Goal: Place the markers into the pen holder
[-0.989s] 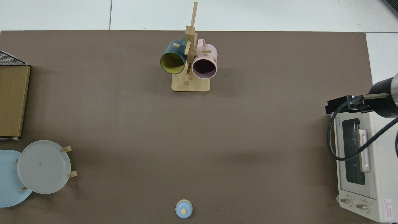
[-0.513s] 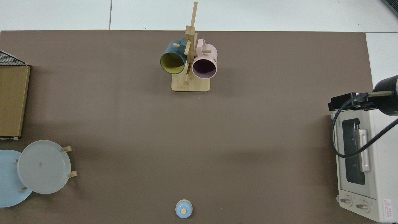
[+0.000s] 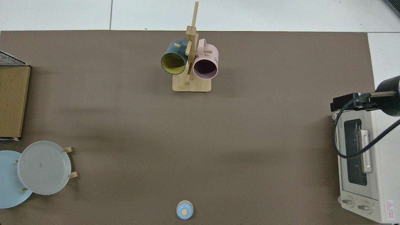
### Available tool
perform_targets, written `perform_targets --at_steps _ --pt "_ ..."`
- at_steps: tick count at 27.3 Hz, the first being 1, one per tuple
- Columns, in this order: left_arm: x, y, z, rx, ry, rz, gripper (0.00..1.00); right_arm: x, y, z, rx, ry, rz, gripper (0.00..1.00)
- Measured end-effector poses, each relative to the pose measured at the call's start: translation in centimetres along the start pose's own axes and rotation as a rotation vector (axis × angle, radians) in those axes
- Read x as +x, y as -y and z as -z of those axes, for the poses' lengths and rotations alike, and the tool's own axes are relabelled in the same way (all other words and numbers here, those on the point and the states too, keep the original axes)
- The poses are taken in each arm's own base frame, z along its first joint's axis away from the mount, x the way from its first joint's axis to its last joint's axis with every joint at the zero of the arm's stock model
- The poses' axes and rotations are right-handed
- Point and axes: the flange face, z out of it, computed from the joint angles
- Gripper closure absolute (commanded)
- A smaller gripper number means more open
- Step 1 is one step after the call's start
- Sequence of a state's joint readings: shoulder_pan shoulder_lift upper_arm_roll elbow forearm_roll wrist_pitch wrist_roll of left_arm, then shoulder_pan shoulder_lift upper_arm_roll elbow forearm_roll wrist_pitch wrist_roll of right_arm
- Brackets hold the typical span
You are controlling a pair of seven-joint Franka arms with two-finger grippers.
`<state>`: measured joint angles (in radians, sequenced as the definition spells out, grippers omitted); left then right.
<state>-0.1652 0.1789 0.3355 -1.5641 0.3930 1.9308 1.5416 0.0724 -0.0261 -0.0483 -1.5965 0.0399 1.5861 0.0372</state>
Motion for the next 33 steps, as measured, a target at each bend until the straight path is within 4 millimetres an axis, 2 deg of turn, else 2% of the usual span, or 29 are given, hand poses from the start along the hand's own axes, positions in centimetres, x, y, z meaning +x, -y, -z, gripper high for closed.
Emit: perform_targets --at_steps 5,10,14,21,26,29,33 --pt "3.4 -0.1 0.7 -0.036 -0.104 0.171 0.0 0.0 0.0 0.0 0.0 0.0 0.0 0.0" --pt "4.4 -0.5 0.6 -0.105 -0.215 0.409 0.0 0.0 -0.1 0.0 -0.001 0.0 -0.001 0.0" --pt "5.6 -1.4 0.7 -0.233 -0.267 0.681 0.0 0.0 -0.1 0.0 -0.003 0.0 -0.001 0.0" --pt "9.9 -2.7 2.9 -0.399 -0.245 1.078 0.0 0.0 -0.2 0.0 -0.013 -0.001 -0.001 0.0" --pt "11.8 -2.9 4.0 -0.422 -0.231 1.186 0.0 0.0 -0.2 0.0 -0.013 -0.002 0.0 0.0" --pt "12.1 -3.1 4.4 -0.433 -0.228 1.218 0.0 0.0 -0.2 0.0 -0.013 -0.002 0.0 0.0" --pt "12.3 -3.9 6.5 -0.445 -0.23 1.242 0.0 0.0 -0.1 0.0 -0.012 -0.002 0.001 0.0"
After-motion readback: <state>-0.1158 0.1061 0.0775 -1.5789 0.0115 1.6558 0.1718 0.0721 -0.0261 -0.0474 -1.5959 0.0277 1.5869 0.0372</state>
